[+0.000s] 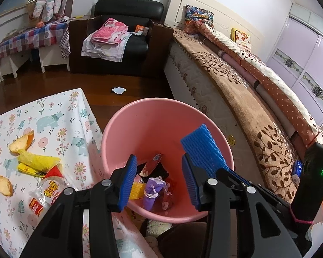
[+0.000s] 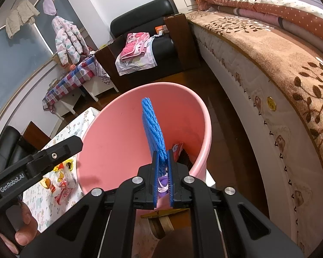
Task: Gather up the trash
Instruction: 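Open the left gripper to drop the purple bag while the right gripper releases the blue net, then move both grippers back to the remaining trash on the table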
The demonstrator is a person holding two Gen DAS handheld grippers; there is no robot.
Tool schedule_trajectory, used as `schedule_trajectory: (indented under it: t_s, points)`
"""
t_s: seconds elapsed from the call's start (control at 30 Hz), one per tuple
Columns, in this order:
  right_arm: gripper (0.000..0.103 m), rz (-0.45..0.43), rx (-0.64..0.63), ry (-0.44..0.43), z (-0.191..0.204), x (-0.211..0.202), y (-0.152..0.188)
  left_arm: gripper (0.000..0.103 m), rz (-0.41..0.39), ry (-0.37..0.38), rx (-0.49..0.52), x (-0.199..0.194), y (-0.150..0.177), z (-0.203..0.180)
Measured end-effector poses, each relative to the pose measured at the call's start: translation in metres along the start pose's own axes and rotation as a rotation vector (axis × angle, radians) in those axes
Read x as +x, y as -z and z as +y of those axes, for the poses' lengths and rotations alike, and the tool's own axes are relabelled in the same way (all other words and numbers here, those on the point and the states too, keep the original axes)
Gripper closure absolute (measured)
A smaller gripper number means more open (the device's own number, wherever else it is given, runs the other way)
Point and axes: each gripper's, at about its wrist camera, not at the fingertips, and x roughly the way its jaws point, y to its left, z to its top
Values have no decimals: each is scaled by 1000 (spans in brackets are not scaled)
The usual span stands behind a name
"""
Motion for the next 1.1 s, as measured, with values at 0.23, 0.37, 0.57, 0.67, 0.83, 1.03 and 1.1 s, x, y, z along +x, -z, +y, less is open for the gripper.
schedule_trajectory:
  t_s: [0.23, 0.37, 0.57, 0.67, 0.83, 1.03, 1.1]
  points:
    - [77, -1, -7, -19, 9, -3, 1, 60, -13, -8, -11, -17, 7, 7]
    - [77, -6, -22, -19, 16, -8, 3, 59, -19, -14, -22, -27, 12, 13]
    - [77, -16, -37, -29, 27, -16, 5, 59, -33, -26, -42, -45, 19, 25]
    - [77, -20, -50, -36, 33, -20, 7, 59, -42, -34, -51, -53, 23, 31]
    - [77, -26, -73, -46, 45, -27, 11, 59, -60, -56, -81, -68, 29, 46]
    - [77, -29, -102, -66, 59, -33, 15, 59, -71, -89, -121, -83, 39, 66]
    - [77, -27, -110, -76, 63, -34, 16, 59, -73, -103, -135, -88, 43, 74]
